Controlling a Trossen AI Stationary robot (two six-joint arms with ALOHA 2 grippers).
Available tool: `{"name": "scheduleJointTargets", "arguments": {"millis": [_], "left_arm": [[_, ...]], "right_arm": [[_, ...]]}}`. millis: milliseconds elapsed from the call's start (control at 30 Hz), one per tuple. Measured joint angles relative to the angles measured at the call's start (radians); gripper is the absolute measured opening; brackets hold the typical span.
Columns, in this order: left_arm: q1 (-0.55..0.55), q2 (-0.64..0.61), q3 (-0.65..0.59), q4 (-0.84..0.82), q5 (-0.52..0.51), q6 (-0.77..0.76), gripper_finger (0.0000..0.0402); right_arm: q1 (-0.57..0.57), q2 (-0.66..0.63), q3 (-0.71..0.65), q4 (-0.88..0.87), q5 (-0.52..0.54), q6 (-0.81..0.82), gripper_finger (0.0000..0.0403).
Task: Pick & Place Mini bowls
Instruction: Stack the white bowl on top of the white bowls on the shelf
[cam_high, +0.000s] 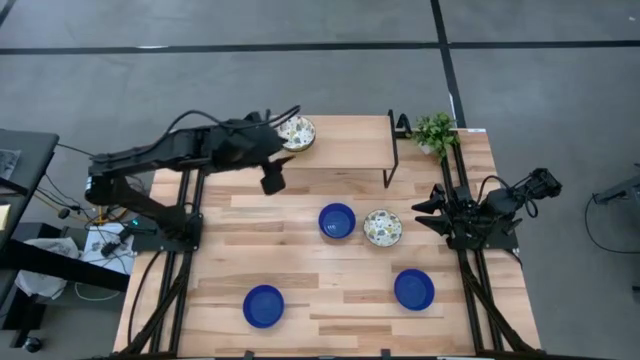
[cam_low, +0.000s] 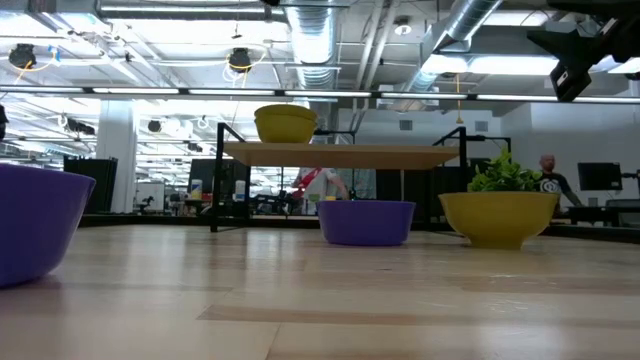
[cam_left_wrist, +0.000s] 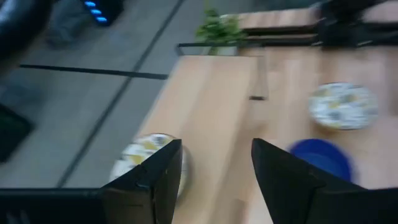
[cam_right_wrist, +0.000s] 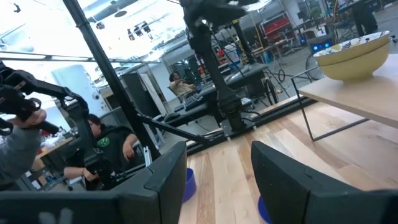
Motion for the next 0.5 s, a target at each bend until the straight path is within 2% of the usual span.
{"name": "scheduleJointTargets", "arguments": {"millis": [267, 500], "left_arm": [[-0.049, -0.072, 0.0, -0.039, 0.196, -0.132, 0.0192], [-0.079, -0.104, 0.0, -0.104, 0.254, -0.187, 0.0192]], "right_arm": [[0.0, 0.0, 0.0, 0.005, 0.0, 0.0, 0.0169], [-0.009, 0.0, 0.0, 0.058, 0.006, 0.0, 0.0169]]}}
